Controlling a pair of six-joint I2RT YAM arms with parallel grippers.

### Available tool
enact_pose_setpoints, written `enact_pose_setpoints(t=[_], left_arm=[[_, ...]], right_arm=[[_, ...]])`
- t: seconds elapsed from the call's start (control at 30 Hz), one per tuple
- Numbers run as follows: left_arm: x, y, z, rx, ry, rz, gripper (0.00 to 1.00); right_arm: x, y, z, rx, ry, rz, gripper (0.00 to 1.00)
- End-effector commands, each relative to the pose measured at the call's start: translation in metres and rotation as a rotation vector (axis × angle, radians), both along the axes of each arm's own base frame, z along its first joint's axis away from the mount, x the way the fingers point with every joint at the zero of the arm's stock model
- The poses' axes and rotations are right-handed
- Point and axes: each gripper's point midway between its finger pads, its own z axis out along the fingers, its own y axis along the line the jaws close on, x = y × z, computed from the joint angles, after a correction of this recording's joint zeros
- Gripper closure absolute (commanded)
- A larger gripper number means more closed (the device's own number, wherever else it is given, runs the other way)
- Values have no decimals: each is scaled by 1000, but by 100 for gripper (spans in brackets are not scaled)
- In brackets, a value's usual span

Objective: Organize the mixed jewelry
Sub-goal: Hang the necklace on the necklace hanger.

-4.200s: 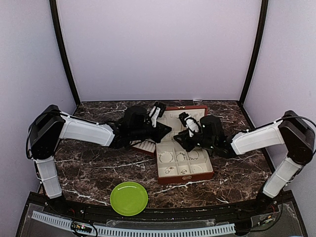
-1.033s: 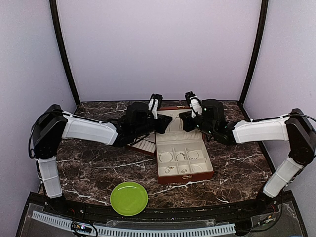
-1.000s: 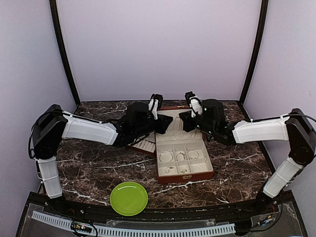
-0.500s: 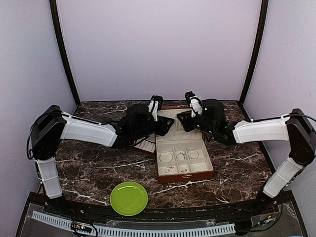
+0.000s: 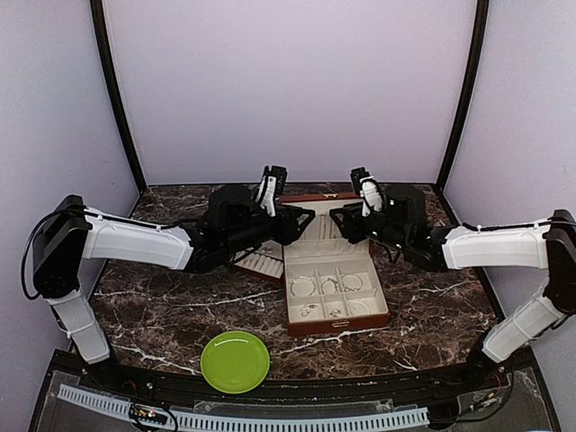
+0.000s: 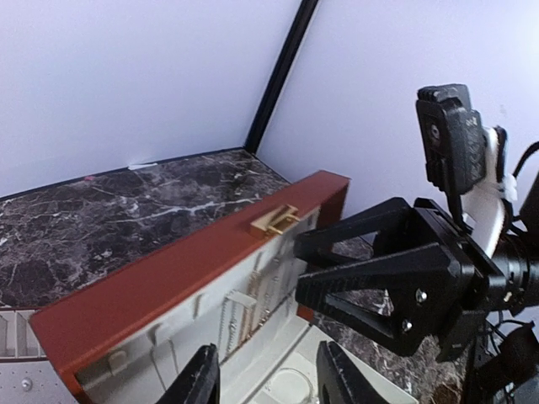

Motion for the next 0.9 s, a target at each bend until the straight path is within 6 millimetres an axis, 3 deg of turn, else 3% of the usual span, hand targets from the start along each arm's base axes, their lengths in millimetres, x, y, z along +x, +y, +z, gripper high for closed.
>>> enact_pose_setpoints(t=[0.0,0.1,0.2,0.47,0.53,0.7,0.87], left_arm=[[-36,-2,39,-87,-68,-163,57],[-47,7,46,-88,-65,-179,57],[-49,30,47,-79,-39,-110,55],[-34,109,-1,52,198,90,44],[-24,132,-21,115,291,133,43],[3,162,-44,154,401,160,43],[54,164,-66,282,439,178,54]], right_arm=[[-20,-10,15,27,-38,60,54],[-31,-25,19,46,-31,61,47],[-36,-42,21,54,11,29,43],[-47,-85,17,84,110,-90,39],[-48,-96,12,88,132,-137,38],[-54,-108,3,97,167,-181,38],[-57,-116,1,96,178,-208,37]])
